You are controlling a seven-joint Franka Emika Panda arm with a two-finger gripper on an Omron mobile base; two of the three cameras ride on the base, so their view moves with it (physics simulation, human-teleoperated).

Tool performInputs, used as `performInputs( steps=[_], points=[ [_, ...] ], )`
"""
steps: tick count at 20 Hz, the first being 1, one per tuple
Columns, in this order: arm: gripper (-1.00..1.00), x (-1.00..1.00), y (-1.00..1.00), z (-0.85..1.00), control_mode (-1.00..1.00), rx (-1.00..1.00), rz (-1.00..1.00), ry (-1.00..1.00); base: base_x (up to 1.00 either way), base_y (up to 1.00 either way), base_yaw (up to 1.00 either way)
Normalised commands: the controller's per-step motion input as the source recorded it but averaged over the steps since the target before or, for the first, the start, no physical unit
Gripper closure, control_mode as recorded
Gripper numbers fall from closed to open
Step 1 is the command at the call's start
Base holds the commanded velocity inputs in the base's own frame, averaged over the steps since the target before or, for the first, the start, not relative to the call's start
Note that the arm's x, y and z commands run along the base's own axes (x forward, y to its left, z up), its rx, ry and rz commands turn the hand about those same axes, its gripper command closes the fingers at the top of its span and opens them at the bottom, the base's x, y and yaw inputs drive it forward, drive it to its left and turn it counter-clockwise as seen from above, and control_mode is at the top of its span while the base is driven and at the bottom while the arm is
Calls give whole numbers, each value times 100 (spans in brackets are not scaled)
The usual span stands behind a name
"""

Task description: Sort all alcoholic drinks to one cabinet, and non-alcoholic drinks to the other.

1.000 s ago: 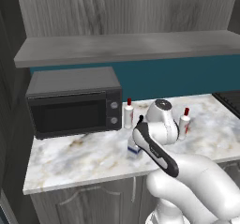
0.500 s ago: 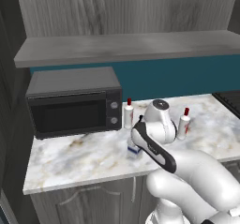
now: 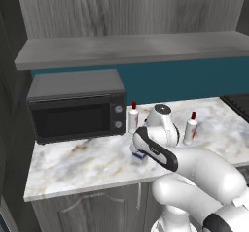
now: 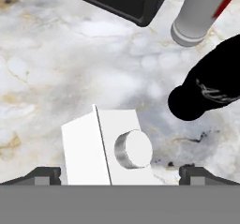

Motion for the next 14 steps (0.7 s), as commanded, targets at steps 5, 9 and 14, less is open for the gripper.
performInputs(
  steps=[5,9,14],
  points=[
    [-100,14,0,-30,-100,0,0,0,0,0,0],
    [-100,16,0,-34,-100,0,0,0,0,0,0],
    [100,9,5,-40,-100,0,0,4,0,0,0]
  ],
)
